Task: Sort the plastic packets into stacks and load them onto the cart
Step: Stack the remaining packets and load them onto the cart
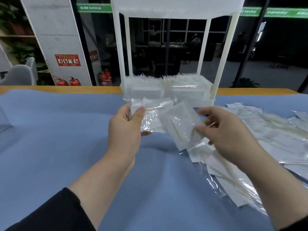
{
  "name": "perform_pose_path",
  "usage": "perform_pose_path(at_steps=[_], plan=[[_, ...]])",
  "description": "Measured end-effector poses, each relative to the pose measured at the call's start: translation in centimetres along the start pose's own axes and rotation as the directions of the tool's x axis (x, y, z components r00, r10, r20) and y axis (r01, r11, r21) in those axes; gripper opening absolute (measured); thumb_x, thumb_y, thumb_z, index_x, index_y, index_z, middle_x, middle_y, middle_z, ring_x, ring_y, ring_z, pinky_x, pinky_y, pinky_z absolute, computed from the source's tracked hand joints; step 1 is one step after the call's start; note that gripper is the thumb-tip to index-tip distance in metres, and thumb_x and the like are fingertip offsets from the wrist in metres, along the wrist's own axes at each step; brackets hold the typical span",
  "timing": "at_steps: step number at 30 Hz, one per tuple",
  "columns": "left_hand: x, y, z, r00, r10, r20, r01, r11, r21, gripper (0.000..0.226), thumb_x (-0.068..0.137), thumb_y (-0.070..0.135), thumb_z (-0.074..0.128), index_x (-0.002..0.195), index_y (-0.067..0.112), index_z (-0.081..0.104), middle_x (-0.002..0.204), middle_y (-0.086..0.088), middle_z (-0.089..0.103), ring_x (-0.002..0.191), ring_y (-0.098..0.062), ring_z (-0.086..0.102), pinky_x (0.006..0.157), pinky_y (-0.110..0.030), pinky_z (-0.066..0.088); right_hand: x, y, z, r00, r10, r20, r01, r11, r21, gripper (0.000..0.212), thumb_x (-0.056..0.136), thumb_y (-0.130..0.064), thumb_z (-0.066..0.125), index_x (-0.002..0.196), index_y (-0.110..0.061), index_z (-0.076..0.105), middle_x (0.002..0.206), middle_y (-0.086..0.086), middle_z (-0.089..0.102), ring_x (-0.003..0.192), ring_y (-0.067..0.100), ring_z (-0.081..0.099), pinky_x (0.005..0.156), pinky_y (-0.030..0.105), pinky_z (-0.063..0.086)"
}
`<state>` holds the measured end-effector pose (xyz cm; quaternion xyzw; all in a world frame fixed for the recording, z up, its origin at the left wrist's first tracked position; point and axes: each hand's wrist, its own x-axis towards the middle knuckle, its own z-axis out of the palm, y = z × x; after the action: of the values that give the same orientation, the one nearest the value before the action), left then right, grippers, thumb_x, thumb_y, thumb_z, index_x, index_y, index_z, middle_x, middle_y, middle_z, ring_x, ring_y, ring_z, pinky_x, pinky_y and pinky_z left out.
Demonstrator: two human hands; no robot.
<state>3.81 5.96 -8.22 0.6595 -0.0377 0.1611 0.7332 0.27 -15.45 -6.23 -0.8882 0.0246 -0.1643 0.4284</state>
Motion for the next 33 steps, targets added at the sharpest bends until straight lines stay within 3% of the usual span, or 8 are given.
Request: perform_pose_path(at_steps=[4,8,13,16,21,24,29,33], plan=[[-0.1,-0.2,0.0,0.997,0.007,0.073,-0.012,0.997,0.077,0.016,0.104,0.023,0.057,0.100,0.016,0.070,0.100,-0.013,0.072,0.092,-0.028,0.071,0.074,-0.041,0.064,-0.5,-0.8,-1.4,0.988,-0.154,-0.027,0.153,0.988,-0.037,0.022,0.099,-0.020,0.057,0.083,-0.030,0.069,0.083,-0.007,0.064,0.074,0.008,0.055,0.065,0.014,0.040],[-1.2,0.2,0.8,0.976,-0.025,0.215,0.006,0.996,0.089,0.027,0.107,0.031,0.050,0.101,0.014,0.069,0.093,-0.006,0.075,0.086,-0.020,0.071,0.077,-0.032,0.062,-0.7,-0.9,-0.1,0.977,-0.201,0.073,0.206,0.976,-0.070,0.025,0.094,-0.022,0.066,0.074,-0.037,0.061,0.085,-0.017,0.056,0.080,-0.006,0.052,0.070,0.005,0.035],[-2.4,0.4,1.5,0.928,-0.003,0.372,-0.047,0.991,0.125,0.055,0.091,0.065,0.044,0.098,0.014,0.064,0.075,0.018,0.063,0.069,0.004,0.056,0.071,-0.011,0.044,-0.2,-0.2,1.3,0.978,-0.207,0.010,0.207,0.977,-0.050,0.018,0.087,-0.033,0.074,0.078,-0.029,0.059,0.103,-0.016,0.053,0.099,0.000,0.052,0.086,0.020,0.038],[-2.4,0.3,1.6,0.927,0.015,0.375,-0.092,0.977,0.190,0.021,0.095,0.043,0.064,0.102,0.023,0.066,0.084,0.021,0.072,0.076,0.007,0.064,0.070,-0.007,0.045,-0.3,0.2,1.9,0.978,-0.194,0.071,0.199,0.978,-0.069,0.016,0.085,-0.037,0.075,0.085,-0.029,0.061,0.110,-0.017,0.056,0.103,0.004,0.055,0.090,0.032,0.042],[-2.2,0.4,1.2,0.930,-0.030,0.365,0.008,0.998,0.061,0.014,0.099,0.015,0.065,0.110,0.023,0.067,0.102,0.009,0.078,0.096,-0.010,0.073,0.082,-0.019,0.057,-0.3,0.1,1.4,0.979,-0.168,0.119,0.161,0.985,0.065,0.038,0.087,-0.035,0.076,0.114,-0.042,0.051,0.110,-0.021,0.060,0.102,-0.004,0.057,0.088,0.018,0.044],[-1.7,0.6,0.9,0.958,0.009,0.285,-0.033,0.996,0.080,0.022,0.096,0.031,0.068,0.116,0.031,0.060,0.104,0.014,0.074,0.097,0.002,0.067,0.084,-0.013,0.052,-0.3,0.3,1.1,0.966,-0.227,0.123,0.224,0.974,0.034,0.029,0.092,-0.023,0.069,0.106,-0.047,0.059,0.102,-0.023,0.064,0.100,-0.002,0.058,0.086,0.021,0.044],[-1.2,0.3,0.5,0.967,0.110,0.231,-0.173,0.947,0.272,0.026,0.099,0.044,0.060,0.095,0.020,0.069,0.081,-0.006,0.066,0.068,-0.010,0.054,0.065,-0.023,0.043,-0.5,0.1,1.9,0.931,-0.277,0.236,0.305,0.948,-0.089,0.029,0.094,-0.022,0.066,0.115,-0.041,0.064,0.113,-0.023,0.061,0.109,-0.004,0.054,0.096,0.022,0.041],[-1.2,-0.5,0.5,0.915,-0.030,0.401,-0.171,0.874,0.455,0.029,0.098,0.042,0.062,0.080,0.019,0.064,0.058,0.012,0.047,0.056,-0.007,0.041,0.056,-0.026,0.036,-0.3,0.6,1.4,0.936,-0.220,0.274,0.265,0.954,-0.142,0.035,0.097,-0.030,0.064,0.127,-0.045,0.056,0.121,-0.023,0.057,0.113,-0.005,0.051,0.097,0.022,0.039]])
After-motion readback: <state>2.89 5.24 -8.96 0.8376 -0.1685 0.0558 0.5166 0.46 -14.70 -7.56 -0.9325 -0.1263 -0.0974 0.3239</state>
